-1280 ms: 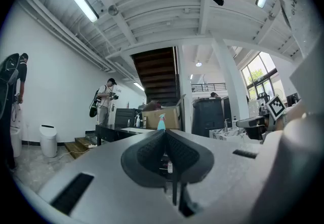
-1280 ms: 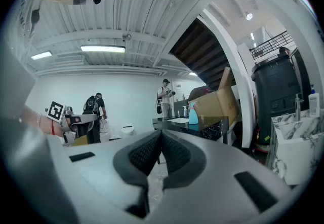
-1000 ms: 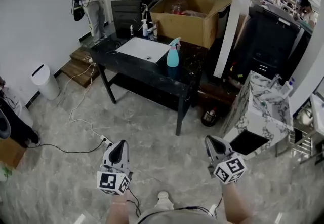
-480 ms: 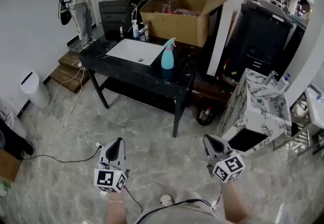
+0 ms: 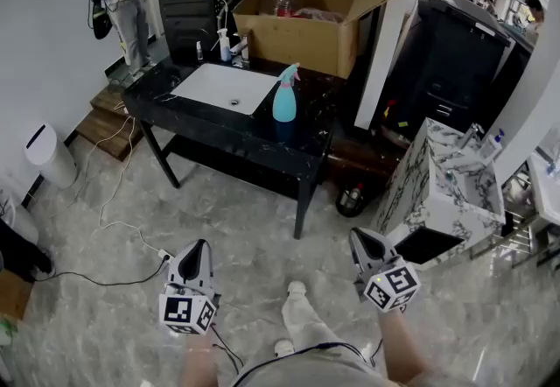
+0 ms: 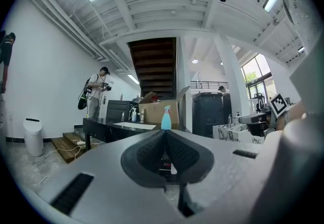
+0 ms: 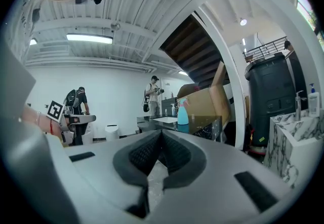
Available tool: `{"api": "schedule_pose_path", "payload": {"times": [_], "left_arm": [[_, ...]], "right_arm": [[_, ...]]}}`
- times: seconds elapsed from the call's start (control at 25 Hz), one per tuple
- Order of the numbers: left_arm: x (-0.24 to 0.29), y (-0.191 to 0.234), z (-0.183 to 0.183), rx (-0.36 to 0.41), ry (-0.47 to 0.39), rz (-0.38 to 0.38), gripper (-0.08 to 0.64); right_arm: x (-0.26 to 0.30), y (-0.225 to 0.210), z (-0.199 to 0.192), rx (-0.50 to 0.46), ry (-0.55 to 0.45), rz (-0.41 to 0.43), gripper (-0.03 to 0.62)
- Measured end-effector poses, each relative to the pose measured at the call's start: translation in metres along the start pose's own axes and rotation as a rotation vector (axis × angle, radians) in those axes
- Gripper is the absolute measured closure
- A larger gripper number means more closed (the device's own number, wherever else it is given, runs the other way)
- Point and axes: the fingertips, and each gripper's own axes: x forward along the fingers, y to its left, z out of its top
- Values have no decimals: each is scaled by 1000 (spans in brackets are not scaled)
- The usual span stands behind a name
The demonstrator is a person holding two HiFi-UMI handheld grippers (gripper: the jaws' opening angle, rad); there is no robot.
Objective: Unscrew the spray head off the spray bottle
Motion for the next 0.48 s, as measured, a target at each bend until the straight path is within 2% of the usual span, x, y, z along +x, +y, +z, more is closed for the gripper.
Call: {"api": "schedule_pose_path", "payload": {"times": [0.48], "left_arm": [[114, 39, 13, -6, -5, 6, 554]], "right_arm": [[123, -57, 20, -7, 12, 53, 589]]}}
